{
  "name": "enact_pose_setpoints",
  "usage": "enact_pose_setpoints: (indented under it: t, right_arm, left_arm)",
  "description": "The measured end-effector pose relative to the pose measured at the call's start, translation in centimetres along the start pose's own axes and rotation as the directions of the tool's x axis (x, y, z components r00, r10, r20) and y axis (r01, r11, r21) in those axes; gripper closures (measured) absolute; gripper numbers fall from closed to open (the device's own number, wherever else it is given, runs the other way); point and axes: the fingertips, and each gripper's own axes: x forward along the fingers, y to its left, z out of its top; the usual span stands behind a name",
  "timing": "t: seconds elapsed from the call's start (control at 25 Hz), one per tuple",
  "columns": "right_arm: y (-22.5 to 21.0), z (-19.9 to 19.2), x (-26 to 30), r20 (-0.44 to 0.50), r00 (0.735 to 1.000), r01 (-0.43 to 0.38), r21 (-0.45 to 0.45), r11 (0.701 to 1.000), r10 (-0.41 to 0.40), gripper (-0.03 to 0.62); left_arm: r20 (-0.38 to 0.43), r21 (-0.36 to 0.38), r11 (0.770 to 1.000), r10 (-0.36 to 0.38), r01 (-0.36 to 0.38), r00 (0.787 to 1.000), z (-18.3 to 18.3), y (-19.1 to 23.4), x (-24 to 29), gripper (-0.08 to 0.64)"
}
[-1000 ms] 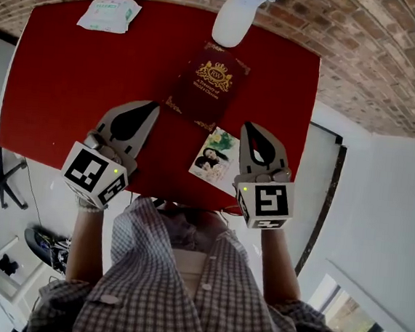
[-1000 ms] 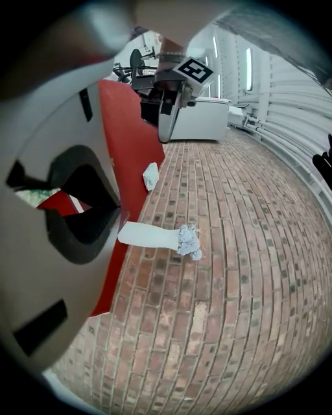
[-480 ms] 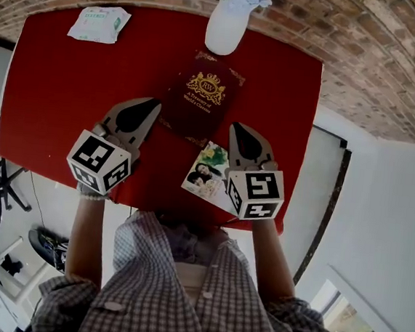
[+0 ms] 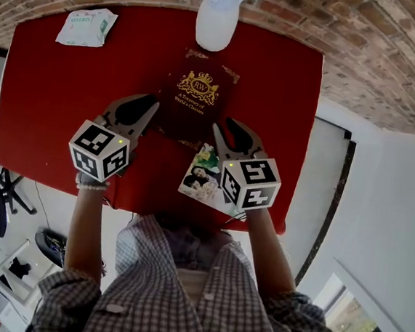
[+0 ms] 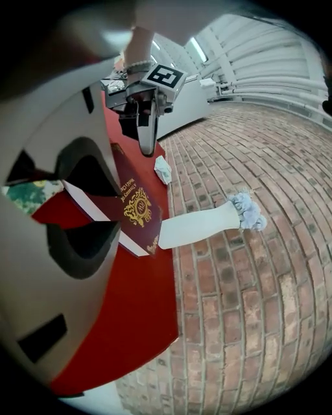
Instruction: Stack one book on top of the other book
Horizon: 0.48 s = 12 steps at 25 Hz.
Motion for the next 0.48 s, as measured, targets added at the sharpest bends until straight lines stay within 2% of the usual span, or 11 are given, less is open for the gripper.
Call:
enact_pose_setpoints:
  t: [0.2, 0.32, 0.48]
  right_arm:
    - [0.2, -1.3, 1.2, -0.032, 0.999, -0.028, 0.072, 0.997, 0.030, 0.443]
    - [0.0, -1.7, 1.9, -0.040, 0.999, -0.030, 0.106, 0.994, 0.034, 0.435]
    - [-0.1, -1.9, 2.5, -0.041, 0.998, -0.044, 0.141, 0.989, 0.051, 0.428]
  left_arm:
    - [-0.047, -0.047, 0.999, -0.019, 0.017, 0.999, -1.2, 1.0, 1.1, 0.443]
    - [-0.055, -0.124, 0.991, -0.055, 0.048, 0.997, -1.7, 1.3, 1.7, 0.366]
    - [-0.089, -0.158, 0.986, -0.069, 0.054, 0.994, -2.6, 1.8, 2.7, 0.357]
